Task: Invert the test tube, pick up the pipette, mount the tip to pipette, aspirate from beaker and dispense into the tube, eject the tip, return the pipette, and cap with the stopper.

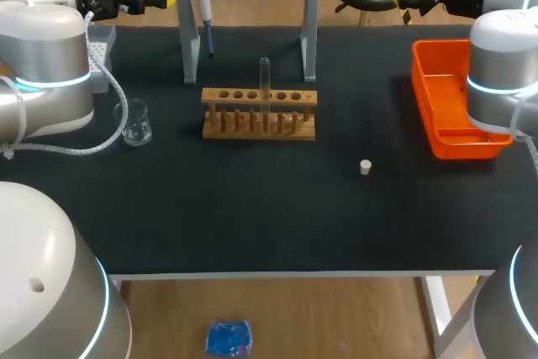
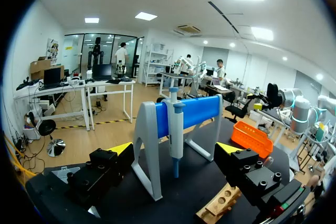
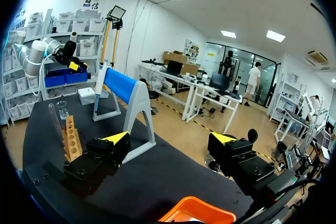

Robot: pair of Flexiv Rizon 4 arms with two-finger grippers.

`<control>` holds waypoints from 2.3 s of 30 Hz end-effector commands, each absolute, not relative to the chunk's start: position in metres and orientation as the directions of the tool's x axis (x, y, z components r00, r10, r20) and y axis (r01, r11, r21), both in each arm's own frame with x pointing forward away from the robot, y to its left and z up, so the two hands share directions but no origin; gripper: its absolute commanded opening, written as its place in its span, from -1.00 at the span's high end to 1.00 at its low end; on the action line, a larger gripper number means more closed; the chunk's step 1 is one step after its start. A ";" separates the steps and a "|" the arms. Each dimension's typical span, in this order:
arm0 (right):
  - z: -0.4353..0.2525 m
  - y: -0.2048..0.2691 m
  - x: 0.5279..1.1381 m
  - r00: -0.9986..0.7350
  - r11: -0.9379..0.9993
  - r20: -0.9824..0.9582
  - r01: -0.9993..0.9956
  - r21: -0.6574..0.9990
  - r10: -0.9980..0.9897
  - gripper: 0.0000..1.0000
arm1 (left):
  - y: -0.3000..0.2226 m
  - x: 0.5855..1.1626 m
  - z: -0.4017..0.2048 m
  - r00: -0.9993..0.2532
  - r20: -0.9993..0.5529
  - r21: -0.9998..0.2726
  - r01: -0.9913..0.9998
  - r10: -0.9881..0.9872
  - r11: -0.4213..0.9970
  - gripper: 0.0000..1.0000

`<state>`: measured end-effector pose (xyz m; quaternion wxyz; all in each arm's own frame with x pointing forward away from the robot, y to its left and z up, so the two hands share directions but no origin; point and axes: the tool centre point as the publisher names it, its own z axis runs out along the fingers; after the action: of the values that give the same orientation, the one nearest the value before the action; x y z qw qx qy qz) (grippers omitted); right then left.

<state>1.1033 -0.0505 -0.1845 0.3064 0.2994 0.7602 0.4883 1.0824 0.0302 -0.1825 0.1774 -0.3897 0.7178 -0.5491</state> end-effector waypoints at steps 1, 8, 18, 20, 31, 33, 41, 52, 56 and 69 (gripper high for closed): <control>-0.184 -0.050 1.104 -0.633 0.345 -0.174 0.157 0.925 0.754 -1.00 | 0.030 1.083 -0.183 -0.633 0.173 -0.926 -0.365 -0.754 0.094 -1.00; -0.184 -0.050 1.104 -0.633 0.345 -0.174 0.157 0.925 0.754 -1.00 | 0.030 1.083 -0.183 -0.633 0.173 -0.926 -0.365 -0.754 0.094 -1.00; -0.184 -0.050 1.104 -0.633 0.345 -0.174 0.157 0.925 0.754 -1.00 | 0.030 1.083 -0.183 -0.633 0.173 -0.926 -0.365 -0.754 0.094 -1.00; -0.177 -0.040 1.083 -0.709 0.311 -0.120 0.146 0.939 0.695 -1.00 | 0.030 1.083 -0.183 -0.633 0.173 -0.926 -0.365 -0.754 0.094 -1.00; -0.199 0.011 0.947 -0.971 0.130 0.055 0.087 0.988 0.234 -1.00 | 0.030 1.083 -0.183 -0.633 0.173 -0.926 -0.365 -0.754 0.094 -1.00; -0.208 0.018 0.932 -0.984 0.137 0.050 0.074 0.988 0.171 -1.00 | 0.030 1.083 -0.183 -0.633 0.173 -0.926 -0.365 -0.754 0.094 -1.00; -0.208 0.018 0.932 -0.984 0.137 0.050 0.074 0.988 0.171 -1.00 | 0.030 1.083 -0.183 -0.633 0.173 -0.926 -0.365 -0.754 0.094 -1.00; -0.232 0.055 0.908 -0.999 0.197 0.031 0.037 0.980 0.032 -1.00 | 0.030 1.083 -0.183 -0.633 0.173 -0.926 -0.365 -0.754 0.094 -1.00; -0.248 0.085 0.897 -0.999 0.220 0.023 0.017 0.975 -0.026 -1.00 | 0.030 1.083 -0.183 -0.633 0.173 -0.926 -0.365 -0.754 0.094 -1.00; -0.270 0.129 0.910 -0.994 0.208 -0.088 -0.074 0.975 0.060 -1.00 | 0.030 1.083 -0.183 -0.633 0.173 -0.926 -0.365 -0.754 0.094 -1.00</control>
<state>0.9117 0.1195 -0.2655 0.0398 -0.0088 0.7792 0.6254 1.0822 0.0302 -0.1825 0.1774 -0.3897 0.7177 -0.5491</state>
